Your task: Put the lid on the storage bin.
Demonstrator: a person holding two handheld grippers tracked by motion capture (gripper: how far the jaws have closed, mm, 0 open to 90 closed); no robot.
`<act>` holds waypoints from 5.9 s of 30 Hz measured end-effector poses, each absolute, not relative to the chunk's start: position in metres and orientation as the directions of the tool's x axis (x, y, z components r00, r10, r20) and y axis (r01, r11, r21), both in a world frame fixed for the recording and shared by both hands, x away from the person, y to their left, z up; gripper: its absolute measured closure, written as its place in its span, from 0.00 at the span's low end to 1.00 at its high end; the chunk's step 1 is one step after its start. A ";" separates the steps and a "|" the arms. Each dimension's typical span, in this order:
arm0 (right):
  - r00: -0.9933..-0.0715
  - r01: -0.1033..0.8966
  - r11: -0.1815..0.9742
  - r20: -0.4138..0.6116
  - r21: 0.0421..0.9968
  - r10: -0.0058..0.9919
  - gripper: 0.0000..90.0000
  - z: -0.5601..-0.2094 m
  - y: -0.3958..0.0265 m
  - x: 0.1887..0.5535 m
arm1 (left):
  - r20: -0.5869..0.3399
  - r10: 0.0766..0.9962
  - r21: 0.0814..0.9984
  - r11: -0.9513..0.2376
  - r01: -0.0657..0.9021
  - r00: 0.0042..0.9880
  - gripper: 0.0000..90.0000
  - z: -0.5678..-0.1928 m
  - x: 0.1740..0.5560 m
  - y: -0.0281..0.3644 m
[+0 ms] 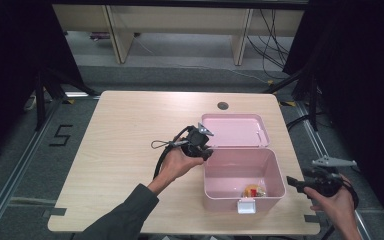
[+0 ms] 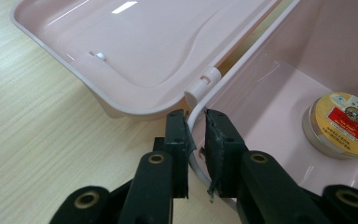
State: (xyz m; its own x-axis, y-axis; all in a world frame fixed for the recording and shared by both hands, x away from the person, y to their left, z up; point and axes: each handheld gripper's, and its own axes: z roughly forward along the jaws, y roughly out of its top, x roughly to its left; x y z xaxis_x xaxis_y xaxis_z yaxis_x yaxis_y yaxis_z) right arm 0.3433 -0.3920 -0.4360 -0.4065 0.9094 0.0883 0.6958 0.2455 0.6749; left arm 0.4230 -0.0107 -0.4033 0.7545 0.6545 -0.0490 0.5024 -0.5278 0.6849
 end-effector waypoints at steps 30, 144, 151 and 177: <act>-0.453 0.732 0.320 0.079 0.601 0.888 0.57 -0.365 -0.340 0.465 | -0.053 0.641 0.686 -0.534 0.495 0.765 0.88 -0.404 0.424 -0.010; -0.343 0.563 0.165 0.048 0.810 0.938 0.99 -0.314 -0.314 0.454 | -0.067 0.668 0.751 -0.455 0.478 0.741 0.87 -0.412 0.416 -0.009; -0.353 0.516 0.151 0.049 0.843 0.934 0.99 -0.314 -0.320 0.433 | -0.076 0.668 0.761 -0.441 0.475 0.741 0.87 -0.413 0.415 -0.009; -0.382 0.451 0.173 0.014 0.876 0.924 0.98 -0.316 -0.330 0.381 | -0.063 0.680 0.778 -0.425 0.463 0.731 0.86 -0.416 0.411 -0.011</act>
State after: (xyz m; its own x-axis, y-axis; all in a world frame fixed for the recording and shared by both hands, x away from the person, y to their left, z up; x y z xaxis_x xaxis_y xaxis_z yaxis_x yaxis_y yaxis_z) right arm 0.3815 -0.3299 -0.3164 -0.3817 0.9242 0.0138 0.4510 0.1731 0.8756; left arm 0.4109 -0.0106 -0.4164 0.7306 0.6799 -0.0631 0.4628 -0.4251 0.7779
